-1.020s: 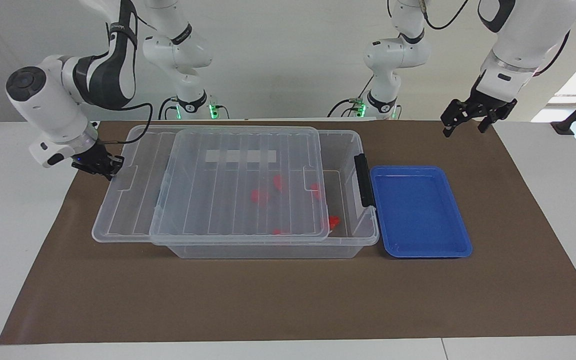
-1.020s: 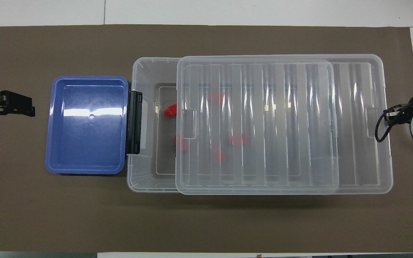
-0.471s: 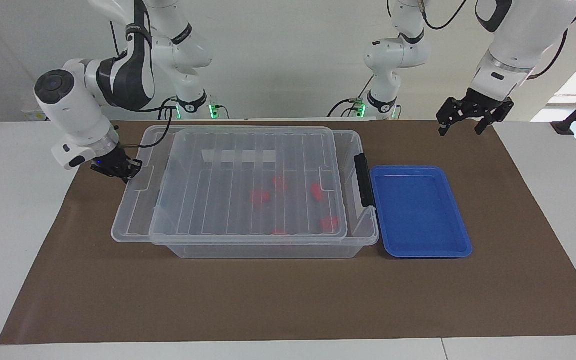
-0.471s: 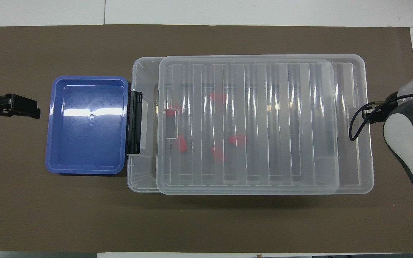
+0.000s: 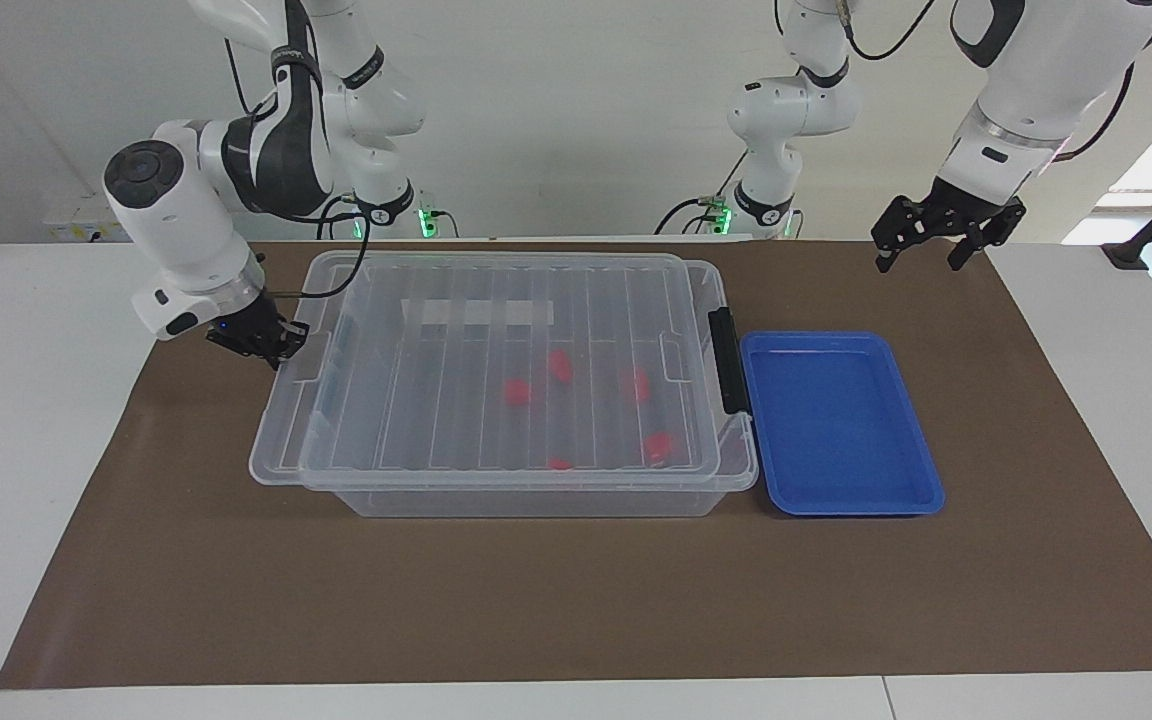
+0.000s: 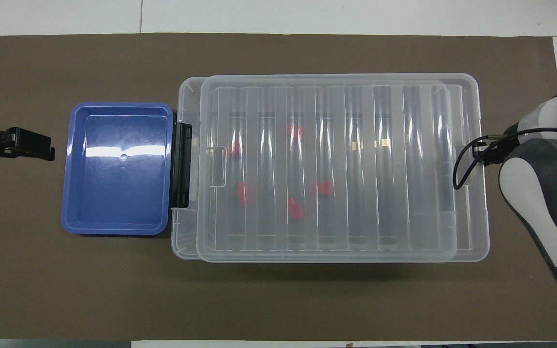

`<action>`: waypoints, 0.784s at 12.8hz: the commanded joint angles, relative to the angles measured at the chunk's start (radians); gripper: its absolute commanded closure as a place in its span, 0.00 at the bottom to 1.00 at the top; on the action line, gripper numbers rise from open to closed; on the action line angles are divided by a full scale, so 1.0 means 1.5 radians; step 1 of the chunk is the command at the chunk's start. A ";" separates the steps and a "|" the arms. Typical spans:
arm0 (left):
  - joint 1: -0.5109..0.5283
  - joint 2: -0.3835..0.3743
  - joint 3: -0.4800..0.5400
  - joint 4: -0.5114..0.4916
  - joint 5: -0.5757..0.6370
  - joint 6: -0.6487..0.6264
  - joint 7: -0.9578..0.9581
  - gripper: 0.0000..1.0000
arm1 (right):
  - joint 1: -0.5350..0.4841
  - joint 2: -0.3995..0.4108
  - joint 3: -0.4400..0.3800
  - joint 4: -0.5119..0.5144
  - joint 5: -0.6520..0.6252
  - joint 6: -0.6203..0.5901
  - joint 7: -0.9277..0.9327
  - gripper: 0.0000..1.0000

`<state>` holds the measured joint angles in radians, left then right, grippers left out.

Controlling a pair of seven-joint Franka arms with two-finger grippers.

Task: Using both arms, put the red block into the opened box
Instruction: 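Slide the lid with the right gripper toward the blue tray to close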

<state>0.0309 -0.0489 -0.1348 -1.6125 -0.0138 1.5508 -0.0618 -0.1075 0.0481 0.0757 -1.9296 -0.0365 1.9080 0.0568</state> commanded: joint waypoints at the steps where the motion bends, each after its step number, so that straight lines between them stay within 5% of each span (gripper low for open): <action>1: 0.003 -0.018 0.008 -0.021 -0.011 0.009 0.005 0.00 | -0.011 -0.010 0.015 -0.026 0.014 0.025 0.021 1.00; 10: 0.003 -0.018 0.008 -0.021 -0.011 0.007 0.005 0.00 | -0.012 -0.008 0.038 -0.026 0.015 0.025 0.057 1.00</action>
<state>0.0325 -0.0490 -0.1280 -1.6134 -0.0138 1.5508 -0.0618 -0.1122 0.0429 0.1000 -1.9311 -0.0348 1.9096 0.1090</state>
